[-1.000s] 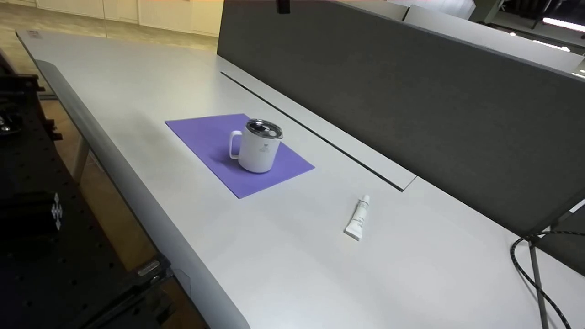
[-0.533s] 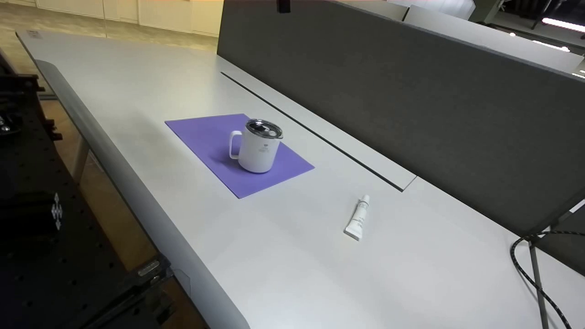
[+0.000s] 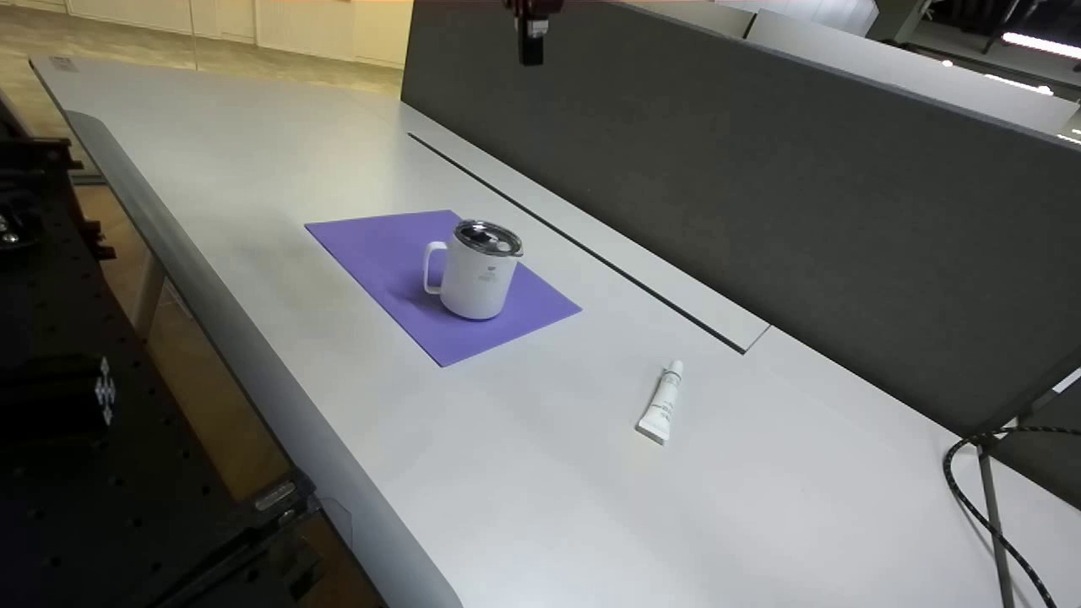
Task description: Slide the lid of the cup closed
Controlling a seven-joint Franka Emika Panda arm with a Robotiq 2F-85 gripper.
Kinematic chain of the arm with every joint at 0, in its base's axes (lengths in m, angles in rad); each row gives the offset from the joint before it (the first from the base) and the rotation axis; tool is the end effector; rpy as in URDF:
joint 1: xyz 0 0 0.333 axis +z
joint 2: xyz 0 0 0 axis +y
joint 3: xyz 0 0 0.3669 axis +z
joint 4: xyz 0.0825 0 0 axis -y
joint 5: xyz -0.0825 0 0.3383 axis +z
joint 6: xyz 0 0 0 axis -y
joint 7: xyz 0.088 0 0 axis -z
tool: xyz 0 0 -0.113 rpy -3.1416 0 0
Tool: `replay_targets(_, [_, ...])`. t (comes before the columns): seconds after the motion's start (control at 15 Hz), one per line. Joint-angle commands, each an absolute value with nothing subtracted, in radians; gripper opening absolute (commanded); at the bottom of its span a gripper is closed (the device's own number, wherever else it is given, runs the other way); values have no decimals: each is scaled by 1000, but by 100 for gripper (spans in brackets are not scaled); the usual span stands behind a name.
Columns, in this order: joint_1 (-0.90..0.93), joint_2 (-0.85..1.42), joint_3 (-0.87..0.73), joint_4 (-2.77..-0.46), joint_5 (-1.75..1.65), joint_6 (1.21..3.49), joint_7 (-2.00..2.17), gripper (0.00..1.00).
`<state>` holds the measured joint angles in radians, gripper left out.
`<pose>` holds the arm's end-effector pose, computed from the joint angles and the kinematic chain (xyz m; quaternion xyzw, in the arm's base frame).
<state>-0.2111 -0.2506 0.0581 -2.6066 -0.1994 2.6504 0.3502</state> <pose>0.3994 -0.0558 0.4449 0.9729 -0.1674 0.1509 0.0519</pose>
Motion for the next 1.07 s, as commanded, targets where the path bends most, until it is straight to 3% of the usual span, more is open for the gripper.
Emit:
replay_targets(0.0, [-212, -111, 26, -2575, -213, 2754, 352, 0])
replay_targets(1.0, [-75, 223, -75, -2504, -148, 2888, 204, 0])
